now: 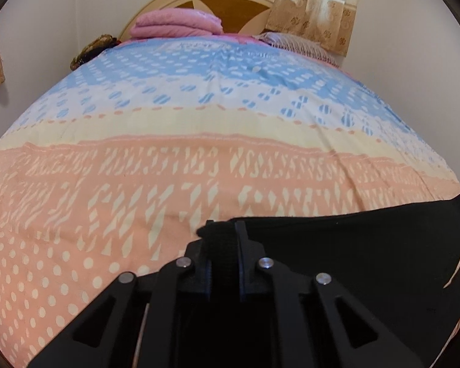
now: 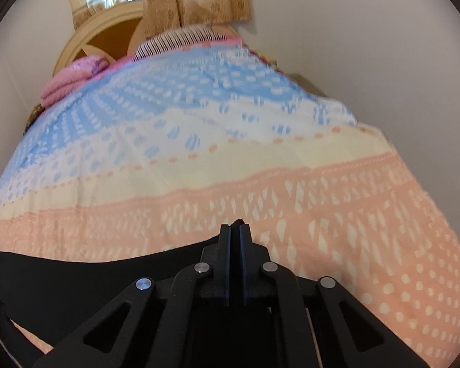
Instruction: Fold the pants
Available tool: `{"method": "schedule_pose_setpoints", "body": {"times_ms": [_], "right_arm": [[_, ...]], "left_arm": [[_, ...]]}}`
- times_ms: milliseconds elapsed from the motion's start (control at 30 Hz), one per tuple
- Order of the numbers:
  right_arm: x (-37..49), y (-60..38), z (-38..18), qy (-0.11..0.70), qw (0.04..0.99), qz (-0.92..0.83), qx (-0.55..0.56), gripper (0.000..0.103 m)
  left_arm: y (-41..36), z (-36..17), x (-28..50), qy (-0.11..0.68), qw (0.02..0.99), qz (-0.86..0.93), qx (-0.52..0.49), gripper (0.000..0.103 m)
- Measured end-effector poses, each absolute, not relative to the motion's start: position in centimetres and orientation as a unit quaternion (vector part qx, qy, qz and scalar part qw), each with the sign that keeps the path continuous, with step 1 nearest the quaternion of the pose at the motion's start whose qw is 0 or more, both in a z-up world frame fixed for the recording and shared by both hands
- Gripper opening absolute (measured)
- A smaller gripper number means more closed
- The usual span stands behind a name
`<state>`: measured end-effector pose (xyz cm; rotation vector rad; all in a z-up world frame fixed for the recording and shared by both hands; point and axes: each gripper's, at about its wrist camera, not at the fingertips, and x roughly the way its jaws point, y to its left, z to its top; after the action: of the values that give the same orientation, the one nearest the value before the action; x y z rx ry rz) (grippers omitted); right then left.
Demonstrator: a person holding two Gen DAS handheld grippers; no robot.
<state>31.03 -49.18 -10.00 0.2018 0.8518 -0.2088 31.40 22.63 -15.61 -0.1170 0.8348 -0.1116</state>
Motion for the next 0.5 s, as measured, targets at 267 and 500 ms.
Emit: {"method": "schedule_pose_setpoints", "body": {"times_ms": [267, 500], "right_arm": [[28.1, -48.3, -5.8, 0.356, 0.924, -0.098, 0.095, 0.005], [24.0, -48.2, -2.7, 0.291, 0.947, -0.089, 0.103, 0.004]], "left_arm": [[23.0, -14.0, 30.2, 0.374, 0.923, -0.064, -0.072, 0.013], [23.6, -12.3, 28.1, 0.329, 0.937, -0.078, -0.093, 0.013]]}}
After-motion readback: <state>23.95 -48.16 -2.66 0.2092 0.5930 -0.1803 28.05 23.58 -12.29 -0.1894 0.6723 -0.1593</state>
